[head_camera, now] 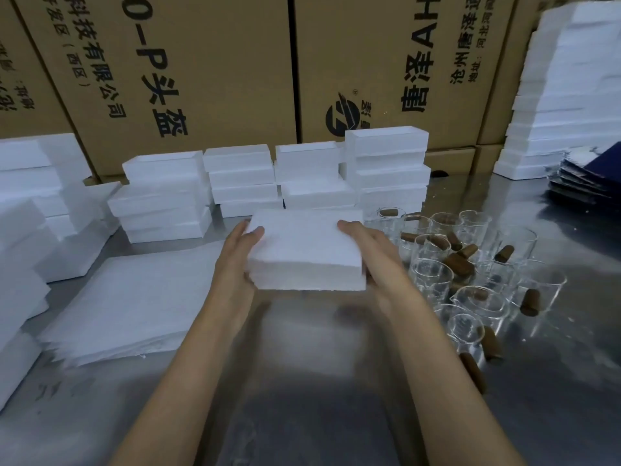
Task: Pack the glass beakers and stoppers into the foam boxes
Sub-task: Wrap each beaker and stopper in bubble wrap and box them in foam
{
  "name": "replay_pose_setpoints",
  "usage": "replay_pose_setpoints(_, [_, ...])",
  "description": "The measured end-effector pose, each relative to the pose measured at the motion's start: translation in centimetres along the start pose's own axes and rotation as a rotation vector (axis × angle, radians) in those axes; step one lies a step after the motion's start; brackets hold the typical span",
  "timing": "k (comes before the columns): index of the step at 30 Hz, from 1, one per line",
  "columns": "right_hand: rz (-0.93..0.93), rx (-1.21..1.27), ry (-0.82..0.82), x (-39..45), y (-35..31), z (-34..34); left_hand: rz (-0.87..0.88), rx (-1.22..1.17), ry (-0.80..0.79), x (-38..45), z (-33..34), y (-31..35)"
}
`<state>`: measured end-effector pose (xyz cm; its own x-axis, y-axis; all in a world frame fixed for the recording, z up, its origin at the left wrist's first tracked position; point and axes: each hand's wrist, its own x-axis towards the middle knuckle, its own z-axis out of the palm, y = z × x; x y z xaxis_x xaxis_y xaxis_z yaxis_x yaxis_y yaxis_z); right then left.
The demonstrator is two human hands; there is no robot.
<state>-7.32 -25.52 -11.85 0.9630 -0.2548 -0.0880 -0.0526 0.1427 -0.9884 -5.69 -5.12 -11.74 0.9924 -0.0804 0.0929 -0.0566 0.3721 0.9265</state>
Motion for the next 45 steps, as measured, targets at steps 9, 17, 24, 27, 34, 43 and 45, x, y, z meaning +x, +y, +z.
replay_pose_setpoints(9, [-0.072, 0.004, 0.142, -0.3, -5.7, -4.3, -0.011, -0.121, -0.048, -0.3, 4.5, -2.9])
replay_pose_setpoints(17, [-0.117, 0.086, 0.352, 3.5, -11.4, -15.0, -0.019, 0.272, 0.006, 1.4, 7.4, -6.9])
replay_pose_setpoints(24, [-0.004, 0.196, 0.678, 10.7, -11.7, -20.8, 0.031, 0.493, 0.147, 5.1, 10.4, -8.7])
replay_pose_setpoints(27, [0.035, 0.190, 0.776, 13.9, -10.9, -22.4, 0.032, 0.526, 0.198, 7.1, 11.1, -9.4])
replay_pose_setpoints(34, [0.103, 0.122, 0.695, 19.9, -9.4, -25.6, 0.048, 0.597, 0.213, 10.5, 10.7, -10.7])
replay_pose_setpoints(43, [0.328, -0.367, 0.562, 22.8, -8.4, -24.6, 0.061, 0.706, 0.122, 11.5, 10.1, -12.1])
replay_pose_setpoints(45, [0.326, -0.458, 0.530, 22.5, -8.7, -24.3, 0.063, 0.719, 0.118, 11.6, 10.1, -12.2])
